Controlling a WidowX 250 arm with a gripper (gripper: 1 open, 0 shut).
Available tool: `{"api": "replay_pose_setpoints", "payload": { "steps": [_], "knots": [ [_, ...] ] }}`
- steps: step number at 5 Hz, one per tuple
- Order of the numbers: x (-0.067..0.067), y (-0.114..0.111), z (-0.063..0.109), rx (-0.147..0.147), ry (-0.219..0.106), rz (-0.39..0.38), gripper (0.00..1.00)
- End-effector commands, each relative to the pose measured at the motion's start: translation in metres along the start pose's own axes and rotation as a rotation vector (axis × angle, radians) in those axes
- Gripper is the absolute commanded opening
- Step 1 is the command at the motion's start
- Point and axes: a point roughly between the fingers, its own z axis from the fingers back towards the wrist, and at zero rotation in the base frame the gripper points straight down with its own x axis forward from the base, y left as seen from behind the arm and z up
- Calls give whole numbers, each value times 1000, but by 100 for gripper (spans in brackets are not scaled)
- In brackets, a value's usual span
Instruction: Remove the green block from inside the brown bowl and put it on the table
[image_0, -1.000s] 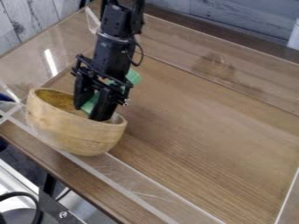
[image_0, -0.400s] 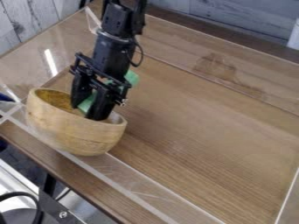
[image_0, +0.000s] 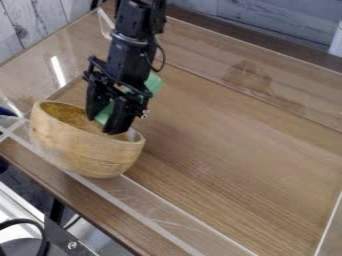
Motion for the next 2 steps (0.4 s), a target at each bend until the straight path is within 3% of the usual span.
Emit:
{"api": "replay_pose_setpoints", "payload": {
  "steps": [1, 2],
  "knots": [
    [-4, 4, 12, 30, -59, -5, 0],
    [-4, 4, 9, 34, -48, -22, 0]
  ]
}}
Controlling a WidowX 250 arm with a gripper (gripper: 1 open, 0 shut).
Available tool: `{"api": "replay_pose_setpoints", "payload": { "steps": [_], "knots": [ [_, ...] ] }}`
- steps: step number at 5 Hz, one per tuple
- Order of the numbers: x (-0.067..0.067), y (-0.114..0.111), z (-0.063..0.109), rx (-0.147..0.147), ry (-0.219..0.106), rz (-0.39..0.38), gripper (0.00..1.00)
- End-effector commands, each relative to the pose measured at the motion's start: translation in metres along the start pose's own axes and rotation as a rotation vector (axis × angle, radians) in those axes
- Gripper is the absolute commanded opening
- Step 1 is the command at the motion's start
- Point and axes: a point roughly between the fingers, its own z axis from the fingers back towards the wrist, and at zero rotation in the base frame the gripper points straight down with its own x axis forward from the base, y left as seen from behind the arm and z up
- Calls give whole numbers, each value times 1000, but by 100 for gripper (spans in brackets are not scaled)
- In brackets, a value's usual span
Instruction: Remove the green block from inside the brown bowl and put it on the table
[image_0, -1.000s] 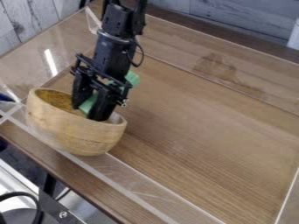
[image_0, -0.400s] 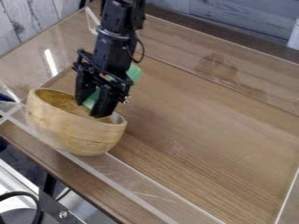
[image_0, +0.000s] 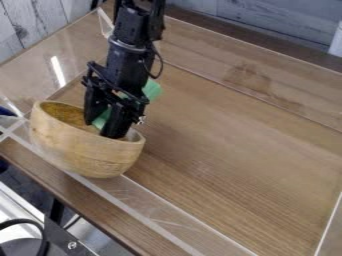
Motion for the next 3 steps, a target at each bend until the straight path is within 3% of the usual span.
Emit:
{"api": "replay_pose_setpoints", "payload": {
  "steps": [1, 3],
  "knots": [
    [-7, 2, 13, 9, -75, 25, 0],
    [-18, -1, 5, -25, -96, 45, 0]
  ]
}}
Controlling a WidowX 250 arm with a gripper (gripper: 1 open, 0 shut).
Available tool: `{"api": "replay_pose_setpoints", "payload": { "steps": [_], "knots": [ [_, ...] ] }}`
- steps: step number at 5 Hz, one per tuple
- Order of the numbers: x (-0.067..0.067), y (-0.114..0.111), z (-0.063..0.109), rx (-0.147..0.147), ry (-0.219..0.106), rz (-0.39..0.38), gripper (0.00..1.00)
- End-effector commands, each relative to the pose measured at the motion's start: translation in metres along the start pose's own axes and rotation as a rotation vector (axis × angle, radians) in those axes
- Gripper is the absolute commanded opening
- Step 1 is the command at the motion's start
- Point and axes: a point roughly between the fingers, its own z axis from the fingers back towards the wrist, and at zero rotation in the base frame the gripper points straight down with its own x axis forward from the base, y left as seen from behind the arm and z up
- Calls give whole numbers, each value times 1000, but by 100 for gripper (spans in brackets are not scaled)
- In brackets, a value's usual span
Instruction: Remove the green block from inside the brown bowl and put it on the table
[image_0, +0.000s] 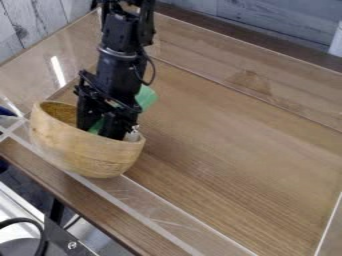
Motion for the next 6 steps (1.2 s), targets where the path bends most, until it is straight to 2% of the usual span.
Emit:
{"api": "replay_pose_setpoints", "payload": {
  "steps": [1, 2, 3, 5, 6],
  "knots": [
    [1, 1, 11, 10, -56, 20, 0],
    [3, -1, 11, 3, -56, 24, 0],
    [4, 3, 8, -2, -78, 40, 0],
    [1, 2, 14, 29, -160, 19, 0],
    [2, -3, 21, 21, -168, -1, 0]
  ]
}}
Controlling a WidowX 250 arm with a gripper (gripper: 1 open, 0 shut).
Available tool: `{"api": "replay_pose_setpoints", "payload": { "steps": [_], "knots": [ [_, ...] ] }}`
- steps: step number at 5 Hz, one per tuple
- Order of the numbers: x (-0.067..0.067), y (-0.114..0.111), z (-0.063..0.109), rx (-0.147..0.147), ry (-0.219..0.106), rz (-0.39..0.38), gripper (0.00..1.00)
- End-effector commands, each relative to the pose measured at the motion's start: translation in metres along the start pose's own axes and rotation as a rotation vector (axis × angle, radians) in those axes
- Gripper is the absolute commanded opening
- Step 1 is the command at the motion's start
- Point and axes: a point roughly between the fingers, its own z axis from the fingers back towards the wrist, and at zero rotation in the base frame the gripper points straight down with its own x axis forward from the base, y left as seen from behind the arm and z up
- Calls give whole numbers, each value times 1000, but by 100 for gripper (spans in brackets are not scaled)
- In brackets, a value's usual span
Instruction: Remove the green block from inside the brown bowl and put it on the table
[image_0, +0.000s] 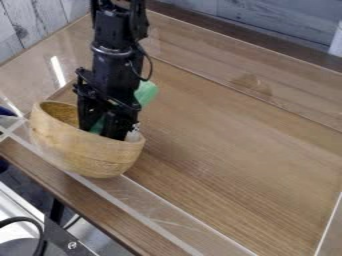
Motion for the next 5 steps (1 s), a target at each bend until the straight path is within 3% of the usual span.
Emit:
{"api": "replay_pose_setpoints", "payload": {
  "steps": [1, 3, 4, 5],
  "knots": [
    [5, 0, 24, 20, -76, -8, 0],
    [4, -26, 37, 50, -134, -48, 0],
    [22, -53, 45, 60, -175, -69, 0],
    [46, -94, 48, 76, -208, -104, 0]
  ]
}}
